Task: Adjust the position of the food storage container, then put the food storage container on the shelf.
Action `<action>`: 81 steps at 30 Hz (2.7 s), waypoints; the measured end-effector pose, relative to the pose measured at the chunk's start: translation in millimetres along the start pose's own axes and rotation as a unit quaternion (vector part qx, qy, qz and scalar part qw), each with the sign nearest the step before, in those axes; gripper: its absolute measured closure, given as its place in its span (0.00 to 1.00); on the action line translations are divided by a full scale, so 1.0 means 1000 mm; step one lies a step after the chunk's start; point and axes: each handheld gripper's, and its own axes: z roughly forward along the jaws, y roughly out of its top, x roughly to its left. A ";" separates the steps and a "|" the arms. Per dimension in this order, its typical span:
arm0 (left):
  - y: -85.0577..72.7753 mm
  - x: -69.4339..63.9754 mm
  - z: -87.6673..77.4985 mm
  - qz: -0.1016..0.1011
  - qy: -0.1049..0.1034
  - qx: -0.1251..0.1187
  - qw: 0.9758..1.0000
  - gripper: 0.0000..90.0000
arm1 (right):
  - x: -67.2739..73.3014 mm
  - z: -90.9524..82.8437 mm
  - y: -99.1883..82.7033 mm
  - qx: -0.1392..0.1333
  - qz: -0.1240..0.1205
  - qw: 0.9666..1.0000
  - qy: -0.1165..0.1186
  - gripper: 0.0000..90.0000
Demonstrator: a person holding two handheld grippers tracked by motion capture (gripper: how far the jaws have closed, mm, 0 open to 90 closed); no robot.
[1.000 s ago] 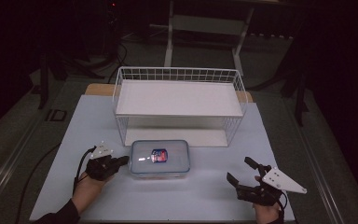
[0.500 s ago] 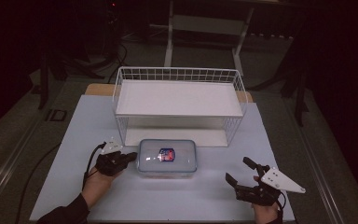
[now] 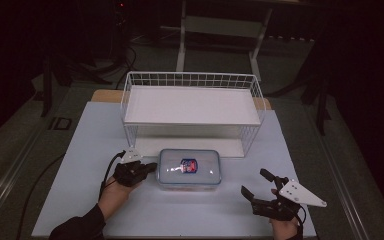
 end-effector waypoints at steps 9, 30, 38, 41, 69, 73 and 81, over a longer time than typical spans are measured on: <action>0.002 -0.001 -0.007 0.002 -0.004 -0.012 1.000 0.98 | 0.000 0.000 0.000 0.002 -0.002 1.000 0.000 0.14; 0.020 -0.003 -0.022 -0.048 -0.109 -0.031 0.992 0.04 | 0.005 0.009 -0.002 0.019 -0.010 1.000 0.006 0.12; 0.031 0.003 -0.013 -0.067 -0.122 -0.023 0.990 0.04 | 0.008 0.022 0.004 0.031 -0.003 0.999 -0.016 0.12; 0.033 0.008 -0.011 -0.085 -0.128 -0.026 0.988 0.04 | 0.011 0.026 0.009 0.038 -0.011 0.999 -0.022 0.18; 0.024 0.028 0.010 -0.236 -0.161 0.035 0.958 0.17 | -0.026 0.129 -0.001 0.231 0.265 0.933 0.077 0.17; 0.018 0.030 0.016 -0.262 -0.172 0.058 0.948 0.25 | -0.026 0.132 -0.003 0.242 0.283 0.924 0.082 0.24; 0.011 0.031 0.029 -0.290 -0.202 0.088 0.931 0.39 | -0.031 0.136 -0.010 0.253 0.356 0.893 0.104 0.31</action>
